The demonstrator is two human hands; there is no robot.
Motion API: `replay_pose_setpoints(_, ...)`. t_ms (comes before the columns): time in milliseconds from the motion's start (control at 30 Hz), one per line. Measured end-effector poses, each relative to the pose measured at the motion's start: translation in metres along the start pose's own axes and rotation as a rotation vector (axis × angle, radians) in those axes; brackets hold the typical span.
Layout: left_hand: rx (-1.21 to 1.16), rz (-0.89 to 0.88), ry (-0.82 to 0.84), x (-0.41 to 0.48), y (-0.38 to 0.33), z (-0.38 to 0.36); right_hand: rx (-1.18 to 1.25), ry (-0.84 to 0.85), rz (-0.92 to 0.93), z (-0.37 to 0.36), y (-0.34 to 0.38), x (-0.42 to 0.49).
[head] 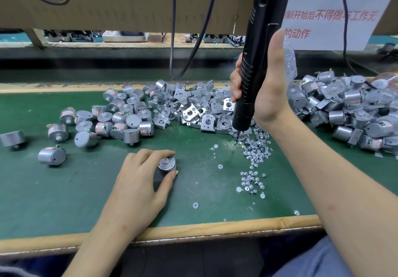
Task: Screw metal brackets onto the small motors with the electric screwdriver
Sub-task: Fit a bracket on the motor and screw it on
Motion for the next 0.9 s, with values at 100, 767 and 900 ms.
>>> replay_pose_setpoints(100, 0.001, -0.001, -0.002, 0.000, 0.000, 0.000, -0.001, 0.013, -0.046, -0.005, -0.008, -0.002)
replay_pose_setpoints(767, 0.001, -0.019, -0.010, 0.001, -0.002, 0.001, 0.035, 0.018, -0.107, -0.015, -0.023, -0.010)
replay_pose_setpoints(900, -0.006, -0.048, -0.006, 0.001, -0.006, -0.001, 0.017, 0.012, -0.093, -0.015, -0.021, -0.010)
Point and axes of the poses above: each hand's wrist, its own x-axis towards the middle knuckle, its own z-axis out of the back of the hand, y = z × x, the point moved 8 cm from there along x, towards the middle knuckle, and after that the axes turned 15 degrees about x, right-handed, at the moved point
